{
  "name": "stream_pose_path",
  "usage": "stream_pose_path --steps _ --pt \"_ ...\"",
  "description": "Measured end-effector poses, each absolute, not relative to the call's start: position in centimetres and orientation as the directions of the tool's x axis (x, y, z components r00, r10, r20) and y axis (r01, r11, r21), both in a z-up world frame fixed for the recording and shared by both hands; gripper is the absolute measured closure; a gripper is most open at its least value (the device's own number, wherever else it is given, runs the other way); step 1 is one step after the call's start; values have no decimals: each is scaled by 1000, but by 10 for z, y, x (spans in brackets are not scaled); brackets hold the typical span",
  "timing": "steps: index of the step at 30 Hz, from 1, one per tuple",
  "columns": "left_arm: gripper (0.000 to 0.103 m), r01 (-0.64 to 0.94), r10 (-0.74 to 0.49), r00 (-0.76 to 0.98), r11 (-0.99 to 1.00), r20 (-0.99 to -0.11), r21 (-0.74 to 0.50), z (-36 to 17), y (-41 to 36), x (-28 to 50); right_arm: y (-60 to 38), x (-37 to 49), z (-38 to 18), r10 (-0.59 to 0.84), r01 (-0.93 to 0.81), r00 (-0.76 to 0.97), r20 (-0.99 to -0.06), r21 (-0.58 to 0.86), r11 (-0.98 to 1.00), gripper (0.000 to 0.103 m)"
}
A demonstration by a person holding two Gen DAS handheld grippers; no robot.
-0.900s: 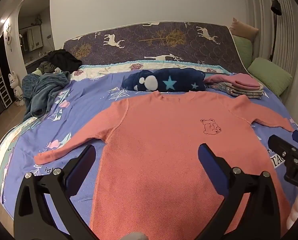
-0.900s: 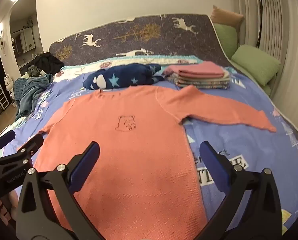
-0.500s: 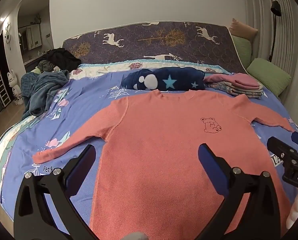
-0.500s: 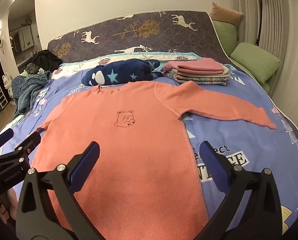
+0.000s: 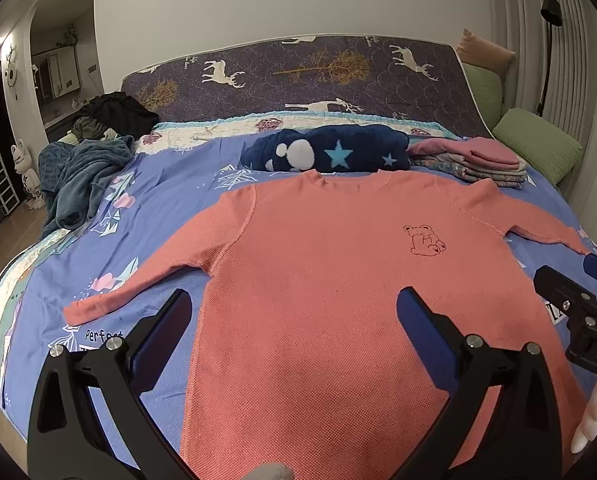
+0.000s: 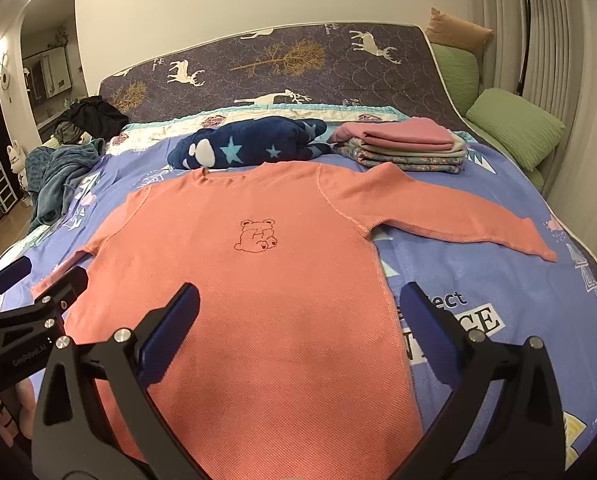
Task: Fold small clothes
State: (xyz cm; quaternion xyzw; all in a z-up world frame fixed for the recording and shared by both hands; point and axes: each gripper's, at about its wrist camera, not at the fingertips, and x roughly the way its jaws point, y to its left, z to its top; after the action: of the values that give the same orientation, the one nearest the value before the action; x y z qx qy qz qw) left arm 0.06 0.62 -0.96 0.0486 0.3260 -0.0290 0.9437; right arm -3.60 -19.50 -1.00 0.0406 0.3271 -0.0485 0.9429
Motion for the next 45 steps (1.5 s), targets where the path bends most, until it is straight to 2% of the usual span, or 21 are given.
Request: stream_pose_path --steps 8,16,26,35,45 --pt "1 91 -19 792 992 -610 88 -9 5 -1 -190 -40 -6 -72 106 805 -588 23 994 2" --pt "1 91 -17 794 992 -608 91 -10 6 -1 -192 -40 -6 -54 109 807 -588 60 992 2" --pt "1 116 -42 796 990 -604 83 -14 7 -4 -183 -41 -2 -80 105 807 -585 10 994 2" --pt "1 71 -36 840 997 -541 44 -11 16 -12 -185 -45 0 -84 117 816 -572 20 993 2" --pt "1 72 -34 826 996 -563 45 -17 15 -8 -185 -45 0 -78 117 816 -573 31 993 2"
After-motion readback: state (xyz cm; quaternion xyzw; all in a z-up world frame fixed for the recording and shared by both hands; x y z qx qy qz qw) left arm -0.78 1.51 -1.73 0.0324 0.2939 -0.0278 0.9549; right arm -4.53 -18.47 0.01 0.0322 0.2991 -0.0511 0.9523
